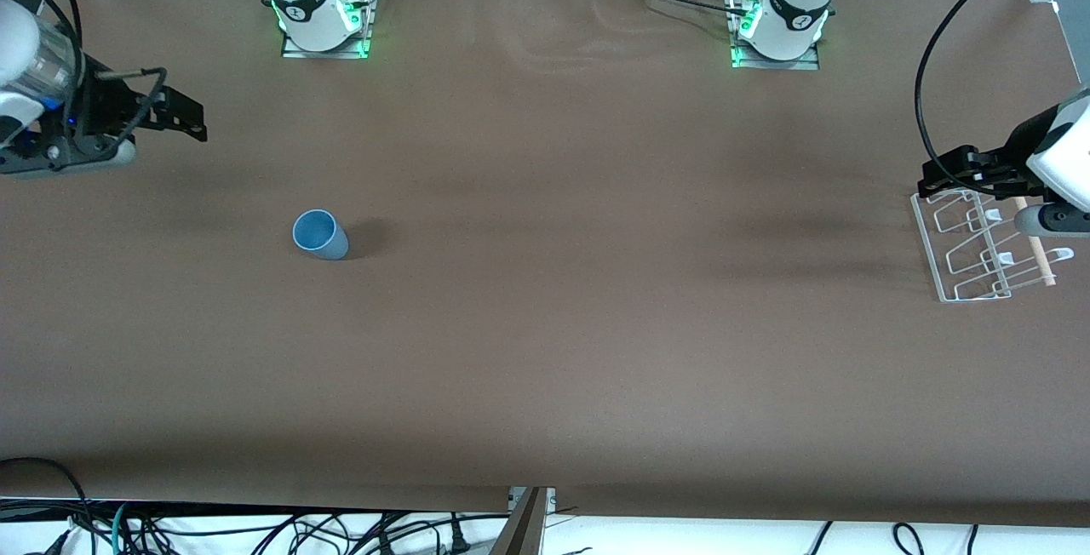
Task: Transfer cup to left arm and place on rack
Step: 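Reach the right gripper down to the blue cup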
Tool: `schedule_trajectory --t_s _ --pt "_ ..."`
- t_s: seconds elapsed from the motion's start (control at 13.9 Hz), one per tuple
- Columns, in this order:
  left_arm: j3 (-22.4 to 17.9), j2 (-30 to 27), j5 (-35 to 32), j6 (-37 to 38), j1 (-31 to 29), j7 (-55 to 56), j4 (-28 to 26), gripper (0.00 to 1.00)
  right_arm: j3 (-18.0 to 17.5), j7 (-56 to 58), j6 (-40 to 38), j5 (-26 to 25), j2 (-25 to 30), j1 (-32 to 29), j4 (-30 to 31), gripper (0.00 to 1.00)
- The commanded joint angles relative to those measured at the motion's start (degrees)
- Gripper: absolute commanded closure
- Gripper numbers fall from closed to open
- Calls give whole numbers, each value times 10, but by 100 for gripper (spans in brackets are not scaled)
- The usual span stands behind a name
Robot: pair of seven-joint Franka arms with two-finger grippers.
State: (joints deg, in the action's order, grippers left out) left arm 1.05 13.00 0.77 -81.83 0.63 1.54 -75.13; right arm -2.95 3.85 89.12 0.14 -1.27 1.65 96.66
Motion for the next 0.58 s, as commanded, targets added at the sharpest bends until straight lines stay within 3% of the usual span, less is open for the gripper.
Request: schedule_trajectory --t_s 0.0,0.14,0.51 --pt "0 4 17 12 10 -4 12 0 -3 7 79 4 -17 -7 75 1" --pt "-2 2 47 12 10 -10 2 0 -3 11 140 1 -52 -7 104 1" --pt "-2 -3 49 5 32 -89 -24 0 -3 16 261 -2 -133 -7 144 1"
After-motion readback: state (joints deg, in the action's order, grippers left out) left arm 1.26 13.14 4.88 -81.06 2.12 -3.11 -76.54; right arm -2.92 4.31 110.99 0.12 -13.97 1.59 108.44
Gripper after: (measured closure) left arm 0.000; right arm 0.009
